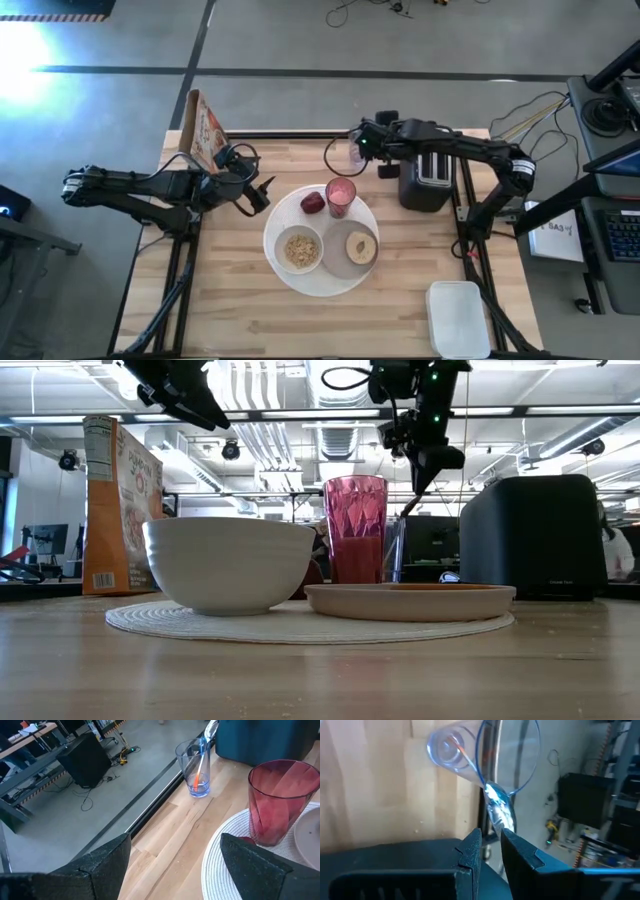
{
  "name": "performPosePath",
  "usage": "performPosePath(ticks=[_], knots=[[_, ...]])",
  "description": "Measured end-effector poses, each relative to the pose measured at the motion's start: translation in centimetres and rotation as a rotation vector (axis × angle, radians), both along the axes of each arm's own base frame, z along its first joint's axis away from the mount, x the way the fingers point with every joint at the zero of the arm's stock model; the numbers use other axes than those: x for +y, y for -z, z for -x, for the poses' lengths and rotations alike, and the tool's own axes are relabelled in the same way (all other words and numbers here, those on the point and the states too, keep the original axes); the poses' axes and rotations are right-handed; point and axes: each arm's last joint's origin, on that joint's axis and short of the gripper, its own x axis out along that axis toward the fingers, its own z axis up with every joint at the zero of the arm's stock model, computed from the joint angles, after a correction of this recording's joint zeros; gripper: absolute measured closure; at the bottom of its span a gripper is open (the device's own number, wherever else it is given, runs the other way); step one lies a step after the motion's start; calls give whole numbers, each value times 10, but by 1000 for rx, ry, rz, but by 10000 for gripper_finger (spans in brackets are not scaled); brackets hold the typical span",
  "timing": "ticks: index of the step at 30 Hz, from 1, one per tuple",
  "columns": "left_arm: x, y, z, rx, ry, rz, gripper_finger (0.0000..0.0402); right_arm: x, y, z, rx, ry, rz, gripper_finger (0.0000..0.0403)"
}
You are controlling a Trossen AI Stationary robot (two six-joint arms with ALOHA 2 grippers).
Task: Arrange a breakfast setting
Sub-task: Put the silver spoon on the white table mat to the left of the white bowl
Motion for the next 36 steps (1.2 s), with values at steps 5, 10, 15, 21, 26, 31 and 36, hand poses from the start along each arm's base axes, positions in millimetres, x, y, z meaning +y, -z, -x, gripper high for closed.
performPosePath(ticks=[5,10,15,21,26,31,36], knots=[[0,0,0,4,0,0,112,-2,3,-2,32,-5,29,326],[0,0,0,4,0,0,112,-2,6,-4,54,-23,28,290],[0,0,0,4,0,0,112,-3,7,-4,71,-44,29,262],[0,0,0,4,-1,1,112,-3,8,-5,116,-109,37,251],[0,0,0,4,-1,1,112,-4,13,-7,138,-169,55,261],[0,1,1,16,-1,1,112,-5,15,-10,157,-229,78,268],[0,3,2,24,-9,11,112,-7,15,-10,169,-251,86,267]])
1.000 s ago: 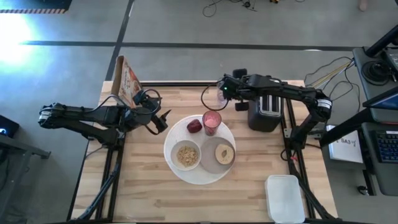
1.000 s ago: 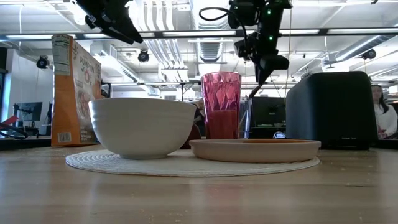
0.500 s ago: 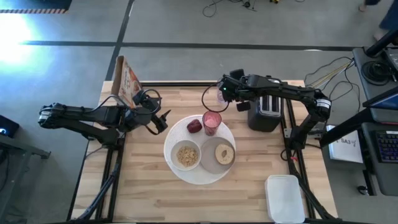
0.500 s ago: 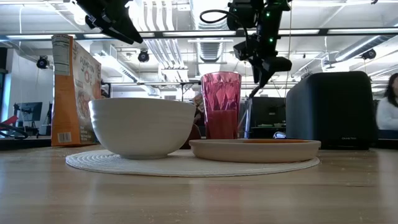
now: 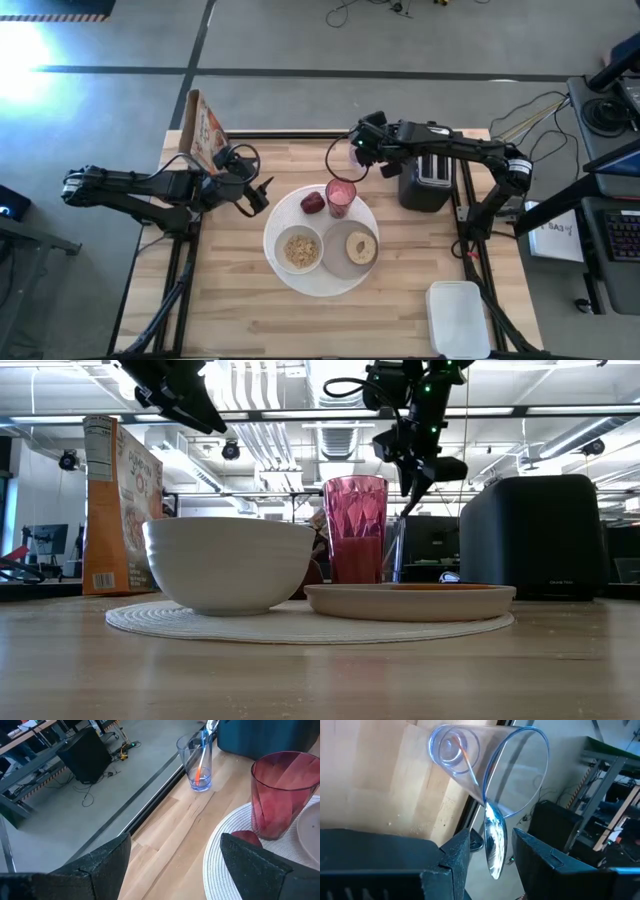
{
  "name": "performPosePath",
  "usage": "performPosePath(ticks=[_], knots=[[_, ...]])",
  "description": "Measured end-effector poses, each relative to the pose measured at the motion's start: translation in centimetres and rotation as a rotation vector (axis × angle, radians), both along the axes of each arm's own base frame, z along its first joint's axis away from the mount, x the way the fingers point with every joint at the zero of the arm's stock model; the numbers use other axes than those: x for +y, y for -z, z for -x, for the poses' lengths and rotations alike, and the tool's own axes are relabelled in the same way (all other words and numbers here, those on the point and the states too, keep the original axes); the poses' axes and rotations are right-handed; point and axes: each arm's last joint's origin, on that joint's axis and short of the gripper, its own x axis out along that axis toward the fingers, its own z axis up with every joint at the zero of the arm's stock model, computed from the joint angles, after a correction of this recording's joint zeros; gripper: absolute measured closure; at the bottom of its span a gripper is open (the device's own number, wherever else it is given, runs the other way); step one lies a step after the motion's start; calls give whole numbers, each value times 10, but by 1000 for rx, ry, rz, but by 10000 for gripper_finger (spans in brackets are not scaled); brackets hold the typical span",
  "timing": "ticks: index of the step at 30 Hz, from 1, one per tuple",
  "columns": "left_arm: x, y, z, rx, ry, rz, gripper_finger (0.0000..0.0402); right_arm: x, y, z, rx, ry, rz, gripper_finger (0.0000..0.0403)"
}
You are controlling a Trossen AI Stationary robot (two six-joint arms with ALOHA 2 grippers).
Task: Arrange a breakfast setting
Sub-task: Put the silver spoon on the white table mat to the left of the white bowl
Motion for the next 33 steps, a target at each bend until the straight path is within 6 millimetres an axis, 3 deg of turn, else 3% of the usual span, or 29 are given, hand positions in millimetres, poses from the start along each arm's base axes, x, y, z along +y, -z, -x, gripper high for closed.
performPosePath(ticks=[8,16,24,33], knots=[[0,0,0,0,0,0,112,-6,2,2,33,-12,6,266],[0,0,0,3,0,0,112,-19,20,-4,146,4,52,274],[0,0,0,5,0,0,112,-22,33,-9,188,12,54,320],[0,0,0,4,0,0,112,-21,25,-6,161,16,64,377]])
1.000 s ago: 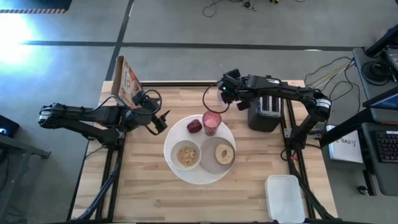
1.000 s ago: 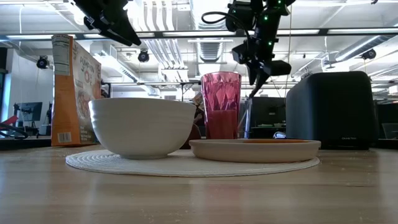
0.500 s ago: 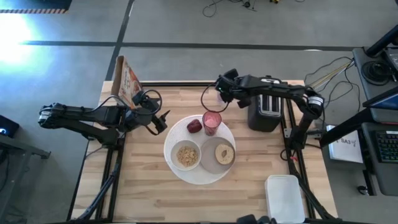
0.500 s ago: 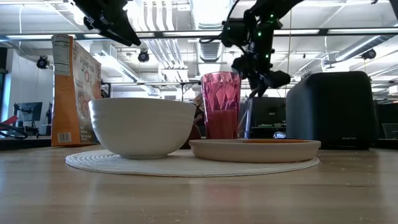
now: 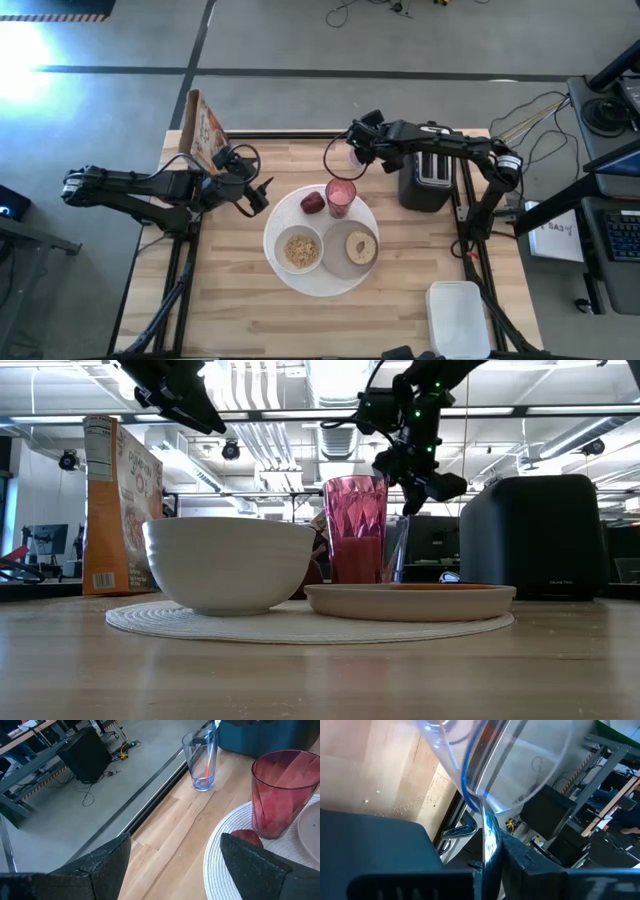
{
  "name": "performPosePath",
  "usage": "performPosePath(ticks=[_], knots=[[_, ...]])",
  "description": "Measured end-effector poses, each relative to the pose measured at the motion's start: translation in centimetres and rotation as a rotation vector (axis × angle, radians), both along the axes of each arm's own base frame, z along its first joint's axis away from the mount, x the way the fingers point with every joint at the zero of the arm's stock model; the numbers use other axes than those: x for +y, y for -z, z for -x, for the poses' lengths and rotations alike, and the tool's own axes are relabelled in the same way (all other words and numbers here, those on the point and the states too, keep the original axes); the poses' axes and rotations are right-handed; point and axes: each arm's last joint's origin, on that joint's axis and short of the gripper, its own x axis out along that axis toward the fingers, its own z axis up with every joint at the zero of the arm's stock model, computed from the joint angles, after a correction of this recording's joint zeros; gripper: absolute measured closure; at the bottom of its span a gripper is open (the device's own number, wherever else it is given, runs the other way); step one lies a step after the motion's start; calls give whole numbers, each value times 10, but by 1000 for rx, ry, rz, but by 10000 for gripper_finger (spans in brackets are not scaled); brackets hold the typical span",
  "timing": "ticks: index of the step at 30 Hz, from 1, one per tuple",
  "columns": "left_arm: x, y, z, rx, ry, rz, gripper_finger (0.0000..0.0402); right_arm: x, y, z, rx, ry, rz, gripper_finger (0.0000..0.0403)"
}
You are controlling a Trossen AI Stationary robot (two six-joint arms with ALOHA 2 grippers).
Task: Arrange a breakfast setting
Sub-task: Put the silver spoon on the white table mat to the left of the white bowl
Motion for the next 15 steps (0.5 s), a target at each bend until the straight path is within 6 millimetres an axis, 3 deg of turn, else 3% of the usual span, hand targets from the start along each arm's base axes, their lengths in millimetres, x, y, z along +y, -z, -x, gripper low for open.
performPosePath(ticks=[15], knots=[[0,0,0,-1,0,0,112,1,-12,2,-39,2,21,388]])
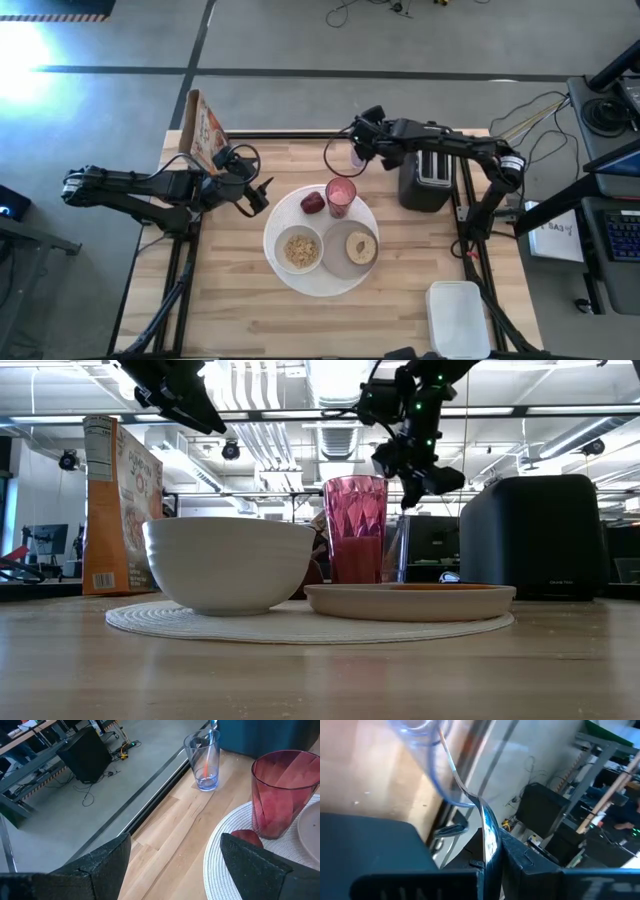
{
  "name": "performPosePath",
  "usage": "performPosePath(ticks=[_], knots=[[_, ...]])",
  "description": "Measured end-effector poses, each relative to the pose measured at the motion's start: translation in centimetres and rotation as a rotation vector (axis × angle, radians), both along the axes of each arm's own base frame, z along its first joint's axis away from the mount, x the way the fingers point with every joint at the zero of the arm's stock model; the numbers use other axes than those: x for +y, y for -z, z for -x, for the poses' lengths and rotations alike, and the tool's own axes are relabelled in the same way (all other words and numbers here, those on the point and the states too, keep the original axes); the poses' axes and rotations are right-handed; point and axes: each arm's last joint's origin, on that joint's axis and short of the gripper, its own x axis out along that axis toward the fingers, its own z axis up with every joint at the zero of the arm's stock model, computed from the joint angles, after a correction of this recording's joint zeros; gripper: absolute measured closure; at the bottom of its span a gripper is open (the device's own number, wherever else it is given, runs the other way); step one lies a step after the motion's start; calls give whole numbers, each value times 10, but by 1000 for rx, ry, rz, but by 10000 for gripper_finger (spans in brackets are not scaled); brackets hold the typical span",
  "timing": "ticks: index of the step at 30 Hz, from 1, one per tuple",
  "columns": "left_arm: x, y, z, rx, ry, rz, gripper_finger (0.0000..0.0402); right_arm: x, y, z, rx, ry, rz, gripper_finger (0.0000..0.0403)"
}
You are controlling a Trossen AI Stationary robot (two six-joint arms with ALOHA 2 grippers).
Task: Arrange a breakfast setting
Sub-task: Put the silver spoon on the white table mat to the left of the white bowl
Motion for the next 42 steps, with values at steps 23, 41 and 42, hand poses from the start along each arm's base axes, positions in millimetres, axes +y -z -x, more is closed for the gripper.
performPosePath(ticks=[23,41,42], knots=[[0,3,-7,-9,-2,3,112,20,-92,5,-111,57,25,389],[-4,7,-35,128,237,-173,146,55,-158,15,-822,546,-503,390],[-5,6,-37,130,286,-180,150,57,-158,14,-842,581,-562,390]])
